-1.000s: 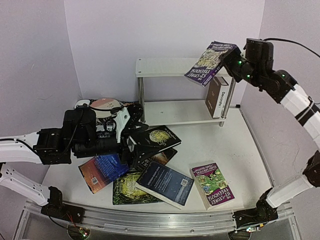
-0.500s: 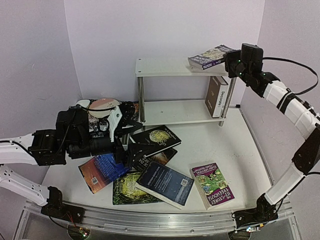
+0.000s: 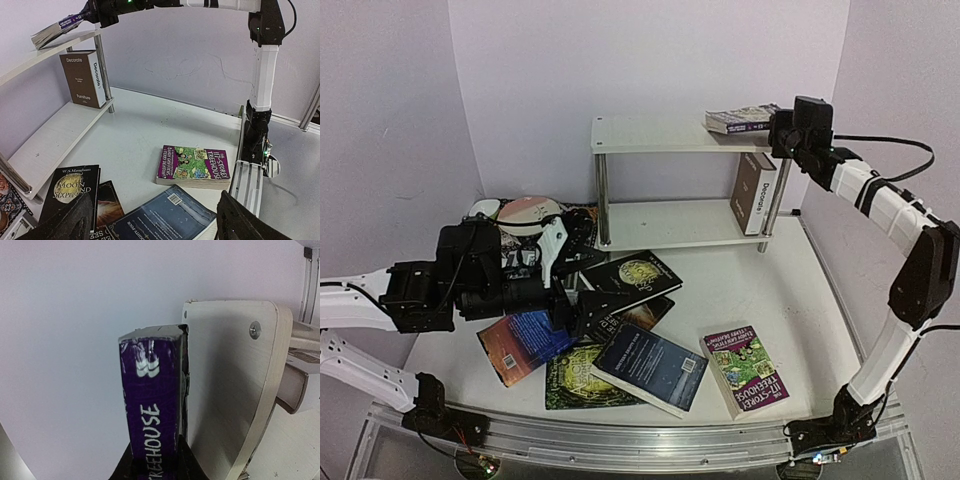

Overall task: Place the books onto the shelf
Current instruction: Place the book on the shelf.

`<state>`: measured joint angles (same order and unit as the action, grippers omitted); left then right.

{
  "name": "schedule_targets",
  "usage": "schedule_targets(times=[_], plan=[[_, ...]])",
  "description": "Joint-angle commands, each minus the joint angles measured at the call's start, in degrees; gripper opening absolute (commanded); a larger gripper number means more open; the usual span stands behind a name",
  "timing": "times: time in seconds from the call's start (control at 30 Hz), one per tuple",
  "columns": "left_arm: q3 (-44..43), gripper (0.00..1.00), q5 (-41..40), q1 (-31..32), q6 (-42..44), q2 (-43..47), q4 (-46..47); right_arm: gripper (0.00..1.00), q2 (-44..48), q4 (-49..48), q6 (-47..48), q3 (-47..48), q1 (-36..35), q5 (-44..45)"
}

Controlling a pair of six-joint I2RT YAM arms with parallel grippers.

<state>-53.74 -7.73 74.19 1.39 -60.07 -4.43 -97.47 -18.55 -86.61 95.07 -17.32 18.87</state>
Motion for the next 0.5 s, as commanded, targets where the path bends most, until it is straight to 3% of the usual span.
schedule_targets(times=[0.0,0.17,0.47], plan=[[-0.6,0.87,-0.6,-0.2,-0.8,-0.3,1.5,0.01,1.3,-9.0,-3.1,1.0,-0.3,3.3],[-0.4,0.87,-0.9,-0.2,-0.8,-0.2,1.4,0.07,0.7,-8.6,-3.8,-0.5,-0.2,6.9],[-0.3,0.86,-1.1,-0.2,-0.9,0.0,1.2,0.04,-3.7,-4.1,-6.5,3.8,-0.3,7.5]])
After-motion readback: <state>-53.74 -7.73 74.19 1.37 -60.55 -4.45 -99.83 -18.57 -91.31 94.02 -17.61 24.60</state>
